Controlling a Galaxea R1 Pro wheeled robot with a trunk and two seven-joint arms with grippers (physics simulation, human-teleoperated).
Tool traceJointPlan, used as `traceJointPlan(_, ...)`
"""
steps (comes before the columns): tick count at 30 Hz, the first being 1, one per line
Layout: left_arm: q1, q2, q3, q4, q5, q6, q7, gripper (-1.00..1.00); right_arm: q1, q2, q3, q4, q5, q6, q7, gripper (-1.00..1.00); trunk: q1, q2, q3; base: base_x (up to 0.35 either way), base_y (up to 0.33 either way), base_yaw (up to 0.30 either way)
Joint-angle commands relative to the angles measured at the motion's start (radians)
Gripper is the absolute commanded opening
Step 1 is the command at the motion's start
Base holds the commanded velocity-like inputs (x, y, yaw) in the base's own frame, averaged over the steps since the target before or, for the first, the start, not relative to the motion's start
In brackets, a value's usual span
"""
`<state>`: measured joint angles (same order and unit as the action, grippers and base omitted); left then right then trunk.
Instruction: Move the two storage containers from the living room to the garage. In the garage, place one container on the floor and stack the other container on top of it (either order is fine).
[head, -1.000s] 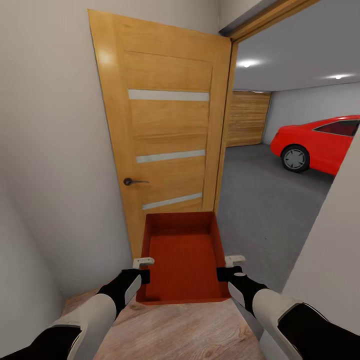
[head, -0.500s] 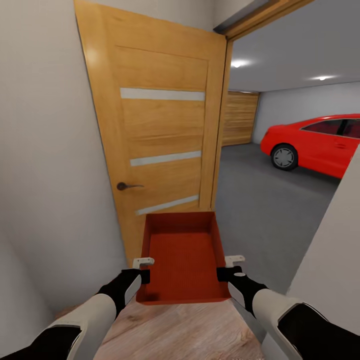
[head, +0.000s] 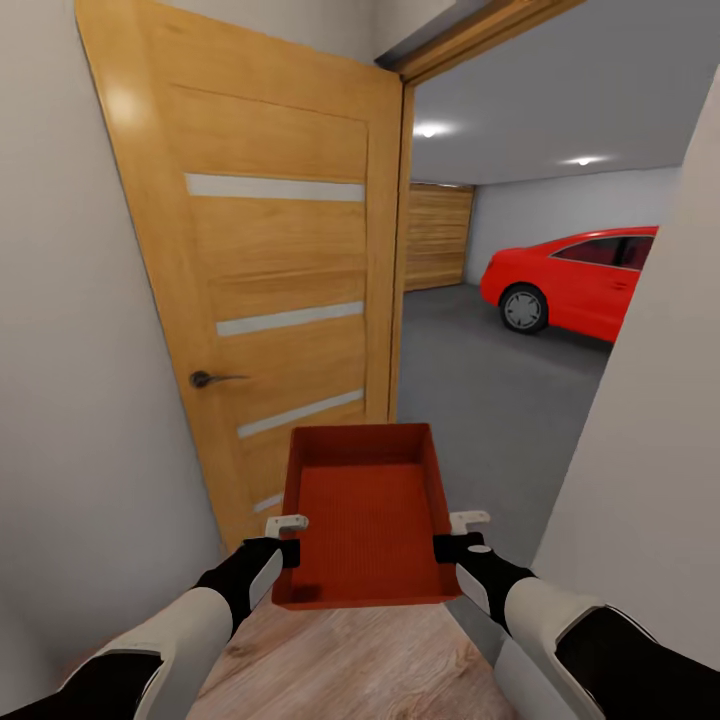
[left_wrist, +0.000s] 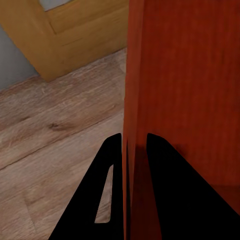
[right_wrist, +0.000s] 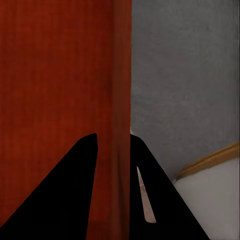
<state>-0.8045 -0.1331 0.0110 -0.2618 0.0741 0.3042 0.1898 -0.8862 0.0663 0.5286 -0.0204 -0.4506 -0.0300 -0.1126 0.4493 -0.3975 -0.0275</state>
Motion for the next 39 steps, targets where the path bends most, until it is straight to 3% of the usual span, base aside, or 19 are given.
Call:
traceJointPlan(1,-0.001,0.001,-0.002,-0.007,-0.031,0.008,0.016,-1.0,-0.001,0.0,-0.015,0.022,-0.019,-0.005,-0.004,-1.0,0.001,-0.002,-0.002,0.0,0.0,-0.245)
traceJointPlan(18,0.0,0.001,-0.002,-0.007,-0.031,0.01,0.015,-1.0,-0.002,0.001,-0.015,0.022,-0.019,-0.005,-0.004,-1.0,0.001,-0.002,-0.002,0.189,0.217,-0.05)
traceJointPlan(39,0.0,0.001,-0.002,-0.007,-0.032,0.009,0.016,-1.0,-0.001,0.001,-0.015,0.022,-0.019,-0.005,-0.004,-1.0,0.001,-0.002,-0.002,0.007,0.007,-0.281)
